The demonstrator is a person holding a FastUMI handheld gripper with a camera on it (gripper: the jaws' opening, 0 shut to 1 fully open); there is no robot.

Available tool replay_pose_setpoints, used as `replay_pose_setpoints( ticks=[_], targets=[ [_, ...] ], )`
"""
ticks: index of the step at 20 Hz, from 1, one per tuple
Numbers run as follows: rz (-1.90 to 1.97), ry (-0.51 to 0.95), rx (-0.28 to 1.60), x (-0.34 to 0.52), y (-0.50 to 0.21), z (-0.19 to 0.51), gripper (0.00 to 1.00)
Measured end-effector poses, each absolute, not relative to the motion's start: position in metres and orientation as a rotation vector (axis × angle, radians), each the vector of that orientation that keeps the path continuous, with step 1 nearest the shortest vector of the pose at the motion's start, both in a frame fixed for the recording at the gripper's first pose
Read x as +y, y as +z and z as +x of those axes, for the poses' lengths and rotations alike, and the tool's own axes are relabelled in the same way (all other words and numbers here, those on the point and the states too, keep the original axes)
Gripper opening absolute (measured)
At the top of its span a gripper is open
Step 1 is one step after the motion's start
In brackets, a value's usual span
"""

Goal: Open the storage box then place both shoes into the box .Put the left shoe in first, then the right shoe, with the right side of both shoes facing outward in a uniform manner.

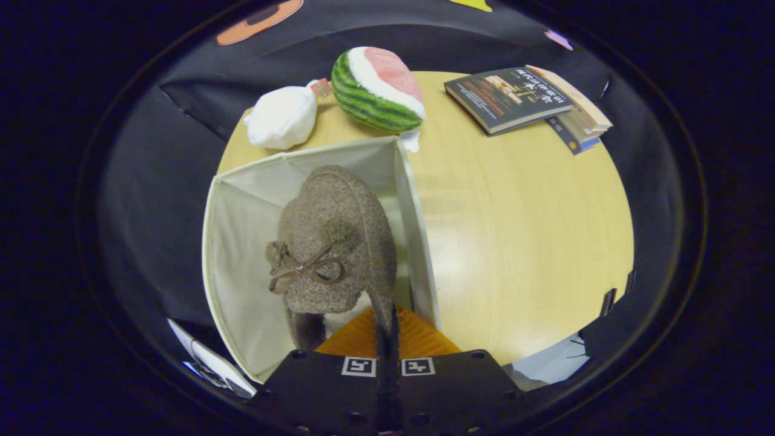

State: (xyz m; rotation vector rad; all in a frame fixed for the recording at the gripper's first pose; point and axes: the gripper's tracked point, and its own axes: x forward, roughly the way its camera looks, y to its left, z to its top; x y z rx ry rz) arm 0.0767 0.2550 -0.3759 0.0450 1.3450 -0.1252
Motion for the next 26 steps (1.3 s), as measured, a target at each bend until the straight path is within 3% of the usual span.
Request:
replay_pose_setpoints(
  ticks=[12,18,21,26],
  targets=[
    [0.101,-0.144,1.308,0.258,-0.381,0.079,0.04],
    [0.118,-0.083,1.276,0.278,-0.370,0.070,0.34],
    [0.110,-0.065,1.237,0.281,-0.354,0.061,0.57],
    [0.128,0.012,1.140,0.282,-0.299,0.051,0.79]
  ],
)
